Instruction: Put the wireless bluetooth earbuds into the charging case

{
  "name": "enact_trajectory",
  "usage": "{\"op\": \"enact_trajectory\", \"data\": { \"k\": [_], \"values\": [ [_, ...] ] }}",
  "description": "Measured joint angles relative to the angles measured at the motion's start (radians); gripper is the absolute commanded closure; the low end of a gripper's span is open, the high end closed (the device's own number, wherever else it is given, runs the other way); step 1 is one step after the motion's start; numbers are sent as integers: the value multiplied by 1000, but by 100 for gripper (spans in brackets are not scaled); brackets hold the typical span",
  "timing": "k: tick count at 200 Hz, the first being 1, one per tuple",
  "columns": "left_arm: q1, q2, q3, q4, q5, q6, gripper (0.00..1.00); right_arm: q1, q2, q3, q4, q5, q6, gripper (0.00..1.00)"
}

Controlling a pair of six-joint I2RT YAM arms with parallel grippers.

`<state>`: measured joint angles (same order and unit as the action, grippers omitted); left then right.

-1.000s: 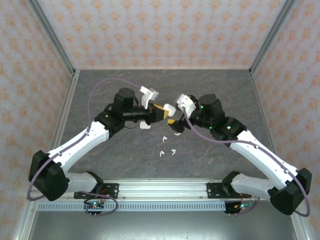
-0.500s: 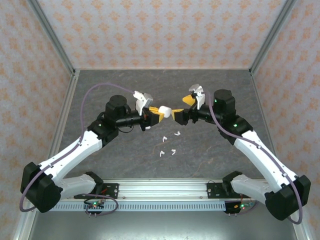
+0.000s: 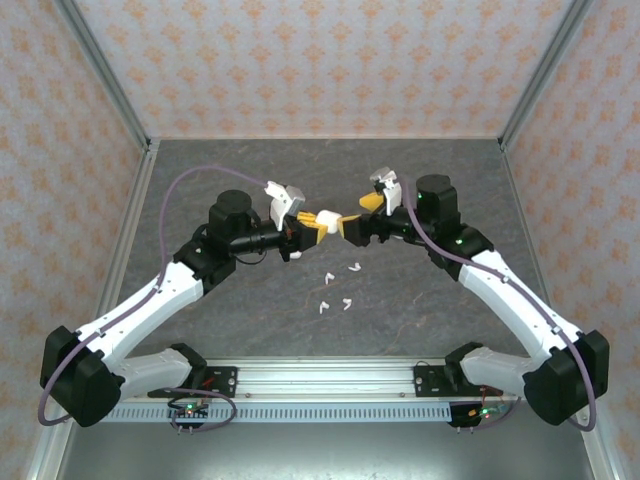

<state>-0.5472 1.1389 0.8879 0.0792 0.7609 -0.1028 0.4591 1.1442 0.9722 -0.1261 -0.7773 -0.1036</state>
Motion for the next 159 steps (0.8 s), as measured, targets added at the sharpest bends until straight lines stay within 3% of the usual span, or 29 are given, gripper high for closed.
{"op": "enact_trajectory", "data": {
  "k": [159],
  "values": [
    [4,0,-2,-18,9,52,86,-11,73,75,-19,26,23,6]
  ]
}}
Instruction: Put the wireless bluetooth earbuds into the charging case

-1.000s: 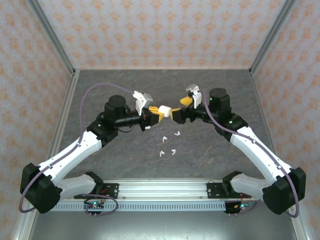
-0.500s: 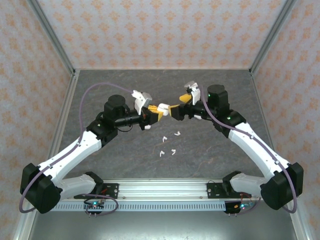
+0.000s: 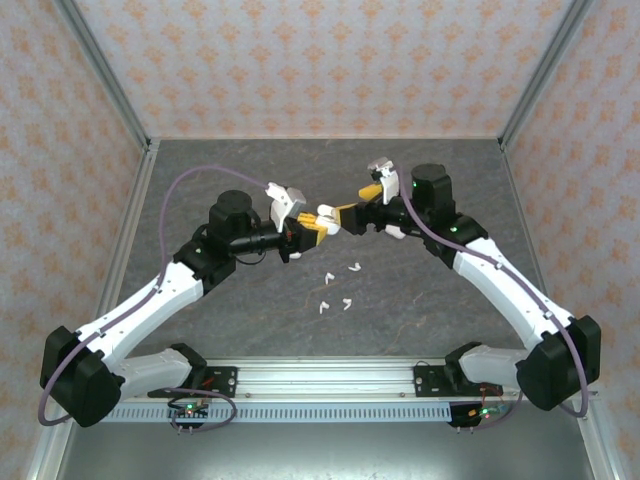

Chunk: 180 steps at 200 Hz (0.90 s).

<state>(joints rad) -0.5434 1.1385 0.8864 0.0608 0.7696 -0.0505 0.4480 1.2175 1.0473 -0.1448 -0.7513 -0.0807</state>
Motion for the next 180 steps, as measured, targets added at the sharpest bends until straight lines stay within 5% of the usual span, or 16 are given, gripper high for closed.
{"op": "enact_trajectory", "data": {
  "k": [78,106,180],
  "values": [
    [0,-106,-92,-15,-19,38,86,0,-98,-1,-153,130,121,24],
    [0,-171,-109,-28,-17,58,86,0,-27,-33,-174,143,174,35],
    [0,-262,-109,-30,27,79,86,80,305,-118,-143,187,212,42]
  ]
}}
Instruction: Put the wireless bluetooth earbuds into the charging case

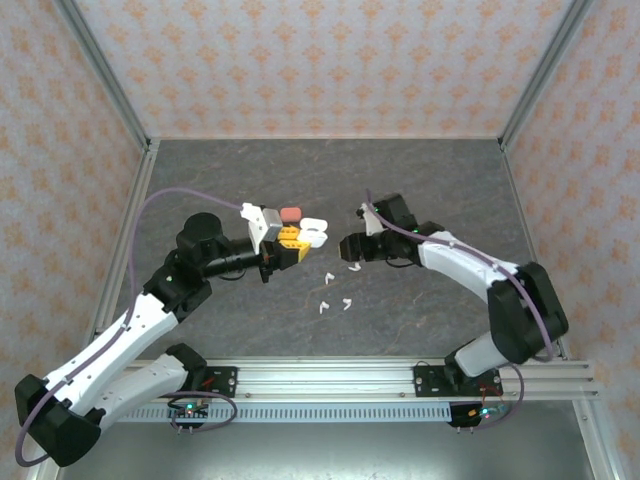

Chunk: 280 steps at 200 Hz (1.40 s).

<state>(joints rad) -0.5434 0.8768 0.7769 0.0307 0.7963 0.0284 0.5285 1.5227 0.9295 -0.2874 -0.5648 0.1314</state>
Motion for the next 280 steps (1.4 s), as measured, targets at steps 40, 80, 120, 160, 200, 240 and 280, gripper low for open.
{"op": "enact_trajectory", "data": {
  "k": [40,80,120,160,200,240,280],
  "values": [
    [0,-2,0,0,8,0,86,69,166,60,18,26,-2,45],
    [0,-2,0,0,8,0,86,117,273,136,19,35,-18,48],
    [0,-2,0,0,7,0,86,132,309,156,14,35,-35,53],
    [0,-2,0,0,7,0,86,148,321,158,-1,39,-53,60],
    [0,-2,0,-3,7,4,86,153,322,158,-13,37,-58,63],
    [0,-2,0,-13,3,8,85,153,321,154,-20,26,-61,68],
    [0,-2,0,-15,3,8,85,153,321,153,-30,21,-69,69]
  ]
}}
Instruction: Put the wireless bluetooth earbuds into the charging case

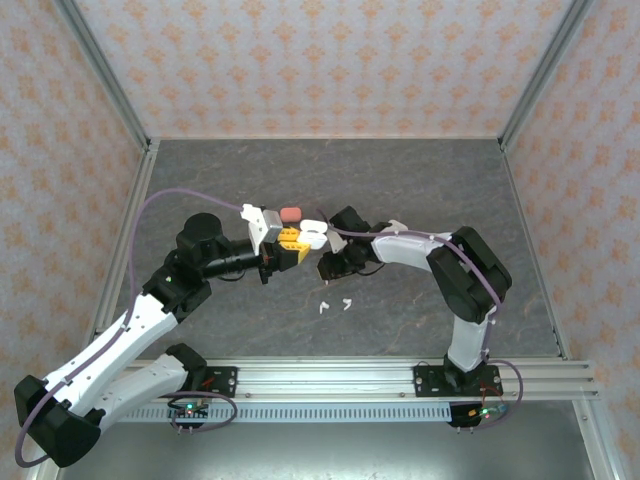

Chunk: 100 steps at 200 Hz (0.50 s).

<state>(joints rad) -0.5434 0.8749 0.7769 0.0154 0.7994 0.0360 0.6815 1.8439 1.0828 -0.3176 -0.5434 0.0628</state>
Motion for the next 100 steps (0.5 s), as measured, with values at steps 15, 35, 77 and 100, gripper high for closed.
{"op": "enact_trajectory", "data": {
  "k": [15,35,77,100],
  "values": [
    [0,0,0,0,0,0,85,0,0,0,-2,-2,-3,71],
    [0,0,0,0,0,0,85,1,0,-1,-9,-2,-9,73],
    [0,0,0,-1,-4,0,85,1,0,-2,-16,-2,-16,78],
    [0,0,0,-4,-7,0,85,1,-5,-7,-16,-2,-16,79]
  ]
}}
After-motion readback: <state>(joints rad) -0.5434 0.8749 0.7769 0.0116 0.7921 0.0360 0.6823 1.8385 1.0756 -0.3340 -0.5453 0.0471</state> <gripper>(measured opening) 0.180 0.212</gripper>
